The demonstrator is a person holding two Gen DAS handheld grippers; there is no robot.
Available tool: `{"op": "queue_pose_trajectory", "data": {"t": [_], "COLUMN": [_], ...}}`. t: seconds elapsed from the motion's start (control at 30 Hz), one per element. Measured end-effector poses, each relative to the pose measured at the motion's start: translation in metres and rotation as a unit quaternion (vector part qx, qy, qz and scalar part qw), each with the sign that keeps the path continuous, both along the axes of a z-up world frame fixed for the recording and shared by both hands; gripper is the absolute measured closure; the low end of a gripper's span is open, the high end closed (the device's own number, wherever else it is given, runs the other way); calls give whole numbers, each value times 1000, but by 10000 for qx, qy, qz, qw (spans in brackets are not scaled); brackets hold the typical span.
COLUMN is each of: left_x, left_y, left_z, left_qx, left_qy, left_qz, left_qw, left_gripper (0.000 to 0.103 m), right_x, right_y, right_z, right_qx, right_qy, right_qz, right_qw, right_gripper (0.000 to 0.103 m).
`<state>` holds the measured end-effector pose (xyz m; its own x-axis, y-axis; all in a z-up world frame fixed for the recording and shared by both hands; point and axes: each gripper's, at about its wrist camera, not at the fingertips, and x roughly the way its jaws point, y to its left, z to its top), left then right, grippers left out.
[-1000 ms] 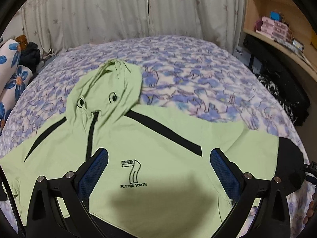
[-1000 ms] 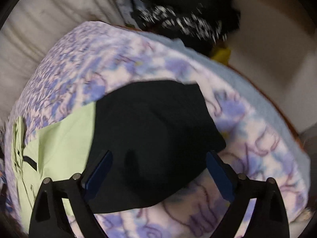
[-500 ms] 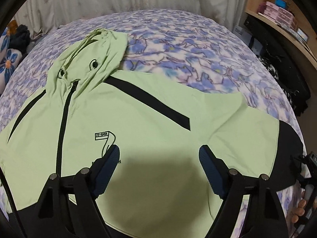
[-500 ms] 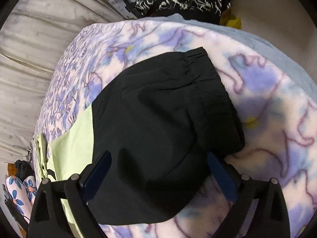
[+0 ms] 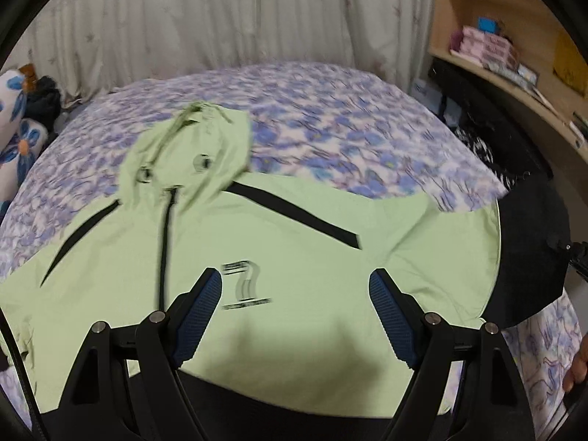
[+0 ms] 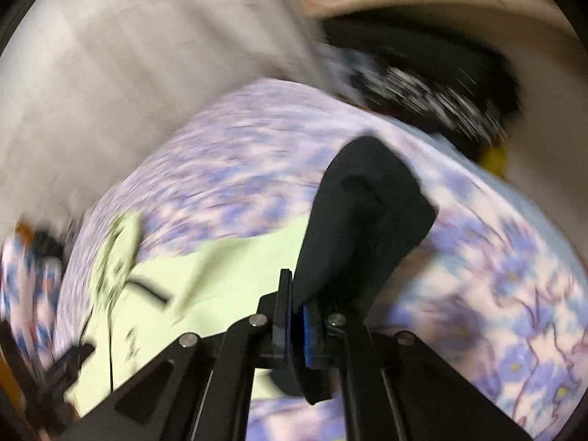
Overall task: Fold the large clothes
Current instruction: 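Carry the black sleeve with the right tool across the jacket chest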
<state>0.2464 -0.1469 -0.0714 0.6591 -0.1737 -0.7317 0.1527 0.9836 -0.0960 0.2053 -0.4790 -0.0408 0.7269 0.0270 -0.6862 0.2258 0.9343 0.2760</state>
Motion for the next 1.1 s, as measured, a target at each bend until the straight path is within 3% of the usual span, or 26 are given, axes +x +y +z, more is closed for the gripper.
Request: {"op": "queue_pose_trajectory", "data": {"t": [0.1, 0.23, 0.4, 0.5, 0.53, 0.63, 0.87, 1.1], "left_x": [-6, -16, -25, -28, -28, -27, -21, -16], "left_y": [35, 75, 99, 104, 104, 95, 28, -58], "left_z": [1, -10, -33, -39, -40, -43, -53, -78], "left_qx": [-170, -273, -485, -735, -869, -1142, -1001, -339], "left_qy": [152, 294, 620, 732, 796, 892, 1182, 1597], "left_qz": [211, 410, 366, 268, 195, 35, -602, -1124], "left_qw": [9995, 9984, 9962, 9942, 9928, 9894, 9861, 9802], "left_gripper": [22, 22, 22, 22, 22, 22, 21, 21], "right_x": [3, 8, -4, -22, -28, -48, -71, -87], "right_y": [72, 159, 210, 211, 211, 201, 174, 145], "right_z": [4, -32, -88, -91, -90, -85, -85, -84], "right_qx": [-258, -869, -914, -834, -837, -766, -652, -438], "right_qy": [-76, 229, 773, 739, 704, 571, 558, 610], "right_qz": [837, 1651, 2187, 2175, 2155, 1967, 1139, 841], "right_qw": [9961, 9822, 9684, 9697, 9703, 9758, 9898, 9936], "right_gripper": [99, 97, 78, 55, 52, 52, 52, 52]}}
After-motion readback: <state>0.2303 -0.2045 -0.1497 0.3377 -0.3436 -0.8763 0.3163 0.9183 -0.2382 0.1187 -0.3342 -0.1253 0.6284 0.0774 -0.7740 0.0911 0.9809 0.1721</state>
